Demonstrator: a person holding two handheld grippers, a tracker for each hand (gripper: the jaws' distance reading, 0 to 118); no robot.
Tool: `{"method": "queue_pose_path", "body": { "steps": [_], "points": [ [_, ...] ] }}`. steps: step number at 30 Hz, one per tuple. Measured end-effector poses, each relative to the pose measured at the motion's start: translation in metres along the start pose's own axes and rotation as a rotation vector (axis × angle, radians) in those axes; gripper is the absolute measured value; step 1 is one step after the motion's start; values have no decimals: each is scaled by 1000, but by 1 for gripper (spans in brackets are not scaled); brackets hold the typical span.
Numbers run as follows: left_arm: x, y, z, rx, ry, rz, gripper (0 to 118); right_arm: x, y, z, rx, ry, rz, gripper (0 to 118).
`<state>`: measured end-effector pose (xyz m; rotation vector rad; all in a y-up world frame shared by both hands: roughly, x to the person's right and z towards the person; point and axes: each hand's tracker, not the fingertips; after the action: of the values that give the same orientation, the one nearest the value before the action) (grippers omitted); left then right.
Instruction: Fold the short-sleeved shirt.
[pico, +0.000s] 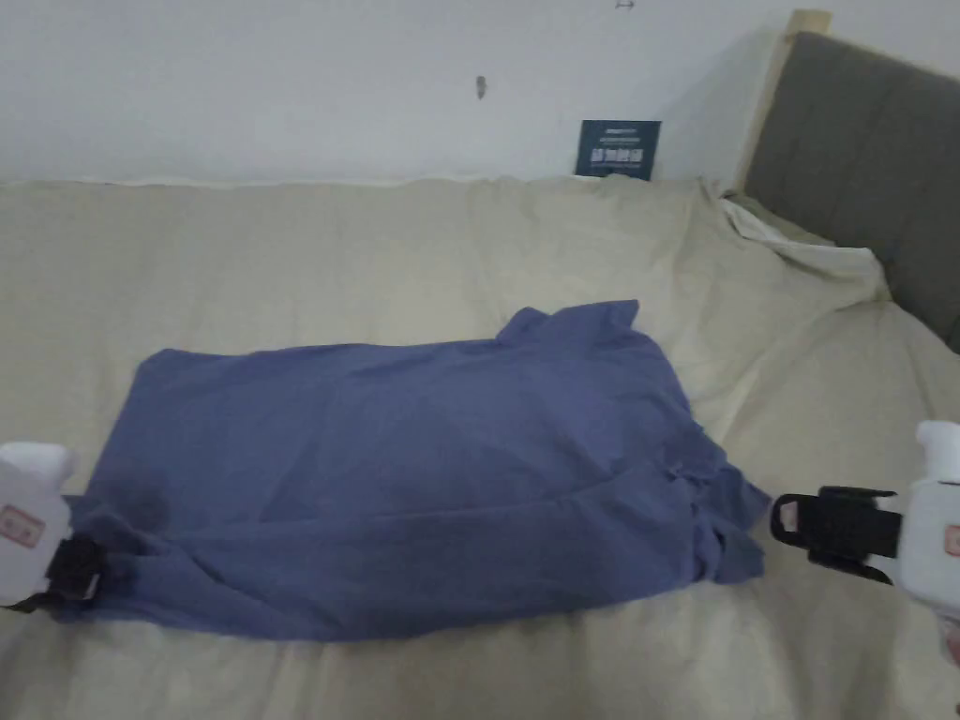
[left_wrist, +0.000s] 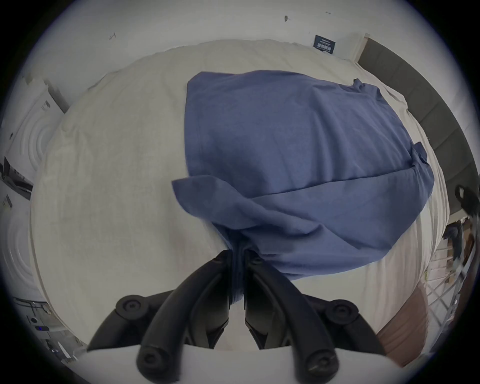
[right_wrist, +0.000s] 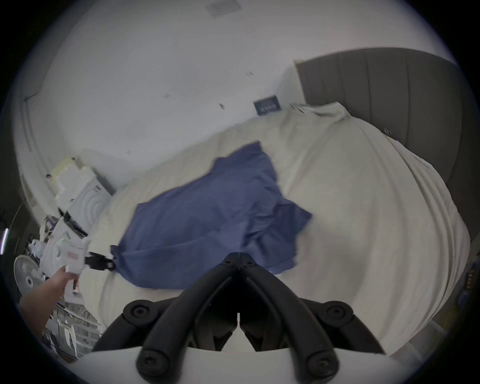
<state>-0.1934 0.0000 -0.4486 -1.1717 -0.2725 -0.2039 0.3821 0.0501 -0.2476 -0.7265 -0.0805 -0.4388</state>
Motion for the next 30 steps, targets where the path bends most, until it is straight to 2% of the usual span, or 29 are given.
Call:
{"method": "queue_pose_path", "body": {
  "steps": [2, 4, 5, 6, 7, 8, 9, 10, 12, 18, 19, 21, 22, 24, 27, 30],
  "points": [
    [8, -2, 8, 4, 20, -33, 10, 14, 17, -16, -107, -36, -24, 0],
    [8, -2, 12, 6, 18, -39, 10, 28, 24, -28, -159, -8, -105, 0],
    [9, -4, 15, 9, 18, -41, 10, 33, 28, -35, -196, 10, -124, 0],
    [11, -6, 19, 16, 21, -42, 10, 35, 32, -43, -237, 12, -123, 5],
    [10, -6, 20, 15, 17, -39, 10, 35, 36, -52, -274, -13, -104, 31],
    [11, -6, 22, 18, 16, -39, 10, 33, 38, -61, -301, -46, -73, 86],
    [4, -3, 18, 17, 14, -40, 10, 33, 38, -69, -328, -62, -50, 113],
    [3, -2, 17, 15, 15, -44, 10, 32, 36, -78, -350, -73, -36, 118],
    [3, -1, 18, 13, 15, -44, 10, 28, 37, -85, -331, -70, -35, 112],
    [10, 0, 15, 0, 27, -59, 10, 25, 45, -118, -393, -96, -55, 109],
    [10, 0, 14, 2, 31, -56, 10, 25, 45, -118, -393, -83, -56, 97],
    [10, -3, 13, 4, 54, 6, 10, 21, 39, -116, -413, -68, -69, 6],
    [9, -6, 12, 5, 29, 51, 10, 21, 36, -117, -440, -96, -87, 8],
    [5, -10, 7, -15, -17, 81, 10, 20, 32, -114, -435, -86, -84, 8],
    [0, -14, 3, -7, 6, 57, 10, 13, 35, -99, -406, -62, 3, 8],
    [6, -15, 16, 16, 0, 68, 10, 13, 41, -89, -378, -58, 10, 7]
  ]
}}
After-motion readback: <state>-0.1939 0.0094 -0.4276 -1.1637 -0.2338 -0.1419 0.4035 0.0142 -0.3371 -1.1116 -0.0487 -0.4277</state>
